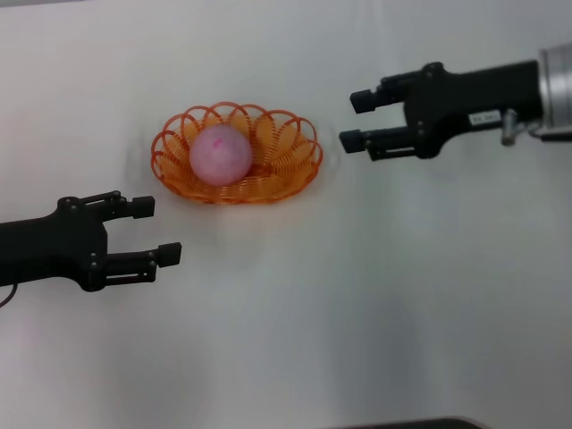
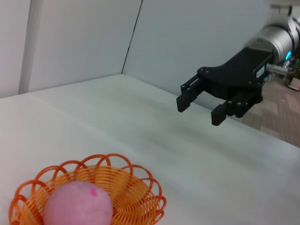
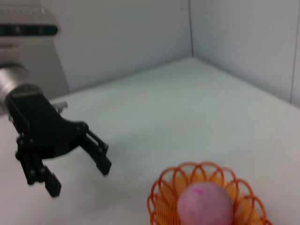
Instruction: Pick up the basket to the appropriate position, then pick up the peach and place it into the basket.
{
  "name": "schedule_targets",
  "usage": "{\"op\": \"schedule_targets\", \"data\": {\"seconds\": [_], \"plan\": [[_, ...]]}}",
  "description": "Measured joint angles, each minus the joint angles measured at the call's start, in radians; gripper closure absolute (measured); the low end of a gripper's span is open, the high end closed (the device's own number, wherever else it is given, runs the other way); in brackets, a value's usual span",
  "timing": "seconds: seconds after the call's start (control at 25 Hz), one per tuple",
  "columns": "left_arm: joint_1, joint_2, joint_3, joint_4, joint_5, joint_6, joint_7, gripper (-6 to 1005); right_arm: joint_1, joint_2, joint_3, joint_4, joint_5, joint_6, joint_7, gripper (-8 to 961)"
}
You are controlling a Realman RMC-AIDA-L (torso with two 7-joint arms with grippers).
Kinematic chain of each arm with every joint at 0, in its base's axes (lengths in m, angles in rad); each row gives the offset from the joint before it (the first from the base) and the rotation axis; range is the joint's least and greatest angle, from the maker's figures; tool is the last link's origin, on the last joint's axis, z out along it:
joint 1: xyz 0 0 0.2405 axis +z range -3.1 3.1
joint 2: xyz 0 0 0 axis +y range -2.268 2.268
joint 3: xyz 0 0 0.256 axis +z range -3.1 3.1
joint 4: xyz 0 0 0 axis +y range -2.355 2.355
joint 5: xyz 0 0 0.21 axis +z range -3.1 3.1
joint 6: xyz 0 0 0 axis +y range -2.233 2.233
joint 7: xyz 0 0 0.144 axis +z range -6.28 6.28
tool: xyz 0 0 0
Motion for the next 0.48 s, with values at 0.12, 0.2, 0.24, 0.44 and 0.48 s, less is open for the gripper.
{"op": "schedule_targets", "data": {"seconds": [0.12,0.2,0.24,0.44,0.48], "plan": [[-0.001,0.001,-0.001,0.000,-0.001,-0.001,0.000,173,-0.026,-0.005,0.078,0.111,0.043,-0.013,-0.143,326],[-0.001,0.001,-0.001,0.000,-0.002,-0.006,0.000,173,-0.042,-0.005,0.125,0.177,0.047,-0.013,-0.233,326],[-0.001,0.000,-0.002,0.000,-0.002,-0.010,0.000,173,-0.049,-0.004,0.145,0.206,0.048,-0.011,-0.271,326],[-0.001,-0.003,-0.002,0.000,-0.007,-0.026,0.000,173,-0.080,-0.002,0.236,0.343,0.050,-0.013,-0.436,327],[-0.001,-0.003,-0.002,0.000,-0.010,-0.029,0.000,173,-0.086,-0.001,0.251,0.361,0.050,-0.014,-0.462,327]]}}
